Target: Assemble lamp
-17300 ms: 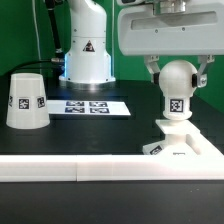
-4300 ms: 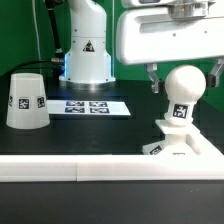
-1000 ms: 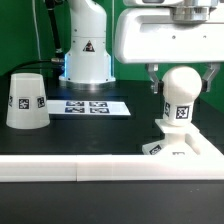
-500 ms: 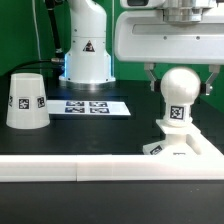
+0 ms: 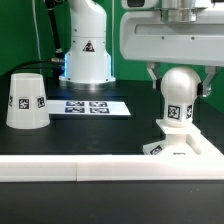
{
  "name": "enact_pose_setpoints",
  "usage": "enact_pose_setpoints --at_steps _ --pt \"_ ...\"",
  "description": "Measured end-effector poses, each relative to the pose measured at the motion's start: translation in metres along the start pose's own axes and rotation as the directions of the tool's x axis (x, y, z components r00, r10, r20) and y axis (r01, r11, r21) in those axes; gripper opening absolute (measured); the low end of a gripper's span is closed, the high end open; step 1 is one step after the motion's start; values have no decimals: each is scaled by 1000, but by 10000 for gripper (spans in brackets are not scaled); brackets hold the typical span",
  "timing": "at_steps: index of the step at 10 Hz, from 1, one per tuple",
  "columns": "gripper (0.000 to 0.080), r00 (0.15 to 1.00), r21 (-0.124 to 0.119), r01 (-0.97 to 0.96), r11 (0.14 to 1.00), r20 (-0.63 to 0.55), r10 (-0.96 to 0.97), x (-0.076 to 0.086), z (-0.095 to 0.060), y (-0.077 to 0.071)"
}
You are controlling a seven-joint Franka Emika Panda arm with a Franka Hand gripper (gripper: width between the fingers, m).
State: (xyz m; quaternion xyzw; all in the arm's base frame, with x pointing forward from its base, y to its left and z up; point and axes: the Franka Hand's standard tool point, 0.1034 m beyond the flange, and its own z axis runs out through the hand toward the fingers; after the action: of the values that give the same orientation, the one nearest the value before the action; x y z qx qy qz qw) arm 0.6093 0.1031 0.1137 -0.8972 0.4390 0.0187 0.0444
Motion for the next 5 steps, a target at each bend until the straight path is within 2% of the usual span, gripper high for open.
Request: enact_pose_setpoints --at_steps 3,5 --pt "579 955 14 -293 956 46 292 -4 1 -1" --pt "579 895 13 -441 897 78 439 -4 1 -2"
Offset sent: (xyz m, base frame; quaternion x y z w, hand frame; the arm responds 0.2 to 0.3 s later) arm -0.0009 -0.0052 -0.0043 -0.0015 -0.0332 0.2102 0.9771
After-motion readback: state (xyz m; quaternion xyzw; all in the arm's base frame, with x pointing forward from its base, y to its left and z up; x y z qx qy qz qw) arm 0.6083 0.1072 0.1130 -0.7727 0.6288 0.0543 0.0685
